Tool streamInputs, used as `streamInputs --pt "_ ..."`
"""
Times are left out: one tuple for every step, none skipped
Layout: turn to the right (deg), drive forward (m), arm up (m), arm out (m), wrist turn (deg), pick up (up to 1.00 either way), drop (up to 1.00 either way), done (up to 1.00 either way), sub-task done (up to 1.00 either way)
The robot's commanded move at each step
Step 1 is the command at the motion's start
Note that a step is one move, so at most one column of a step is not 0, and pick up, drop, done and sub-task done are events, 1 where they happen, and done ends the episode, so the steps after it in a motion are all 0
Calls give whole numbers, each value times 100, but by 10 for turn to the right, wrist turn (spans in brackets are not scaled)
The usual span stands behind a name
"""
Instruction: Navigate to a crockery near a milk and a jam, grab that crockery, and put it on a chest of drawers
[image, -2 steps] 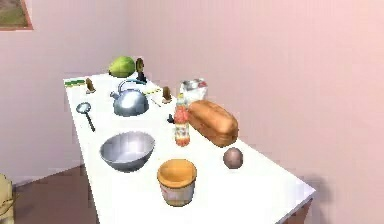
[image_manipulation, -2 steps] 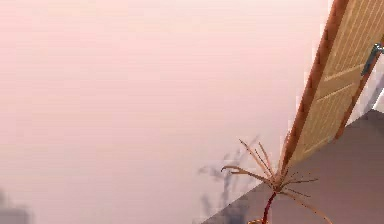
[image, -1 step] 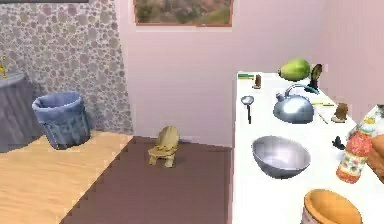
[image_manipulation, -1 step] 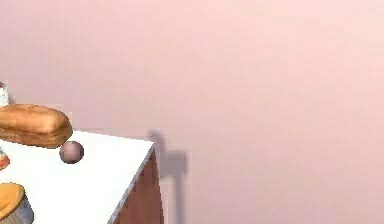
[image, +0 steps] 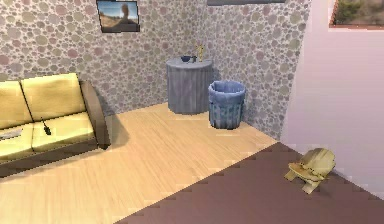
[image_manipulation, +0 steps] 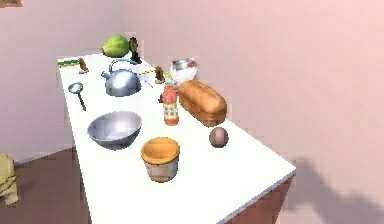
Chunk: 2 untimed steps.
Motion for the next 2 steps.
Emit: streamInputs --pt "-150 0 0 0 0 0 0 0 0" --pt "0 0 50 0 0 0 0 0 0"
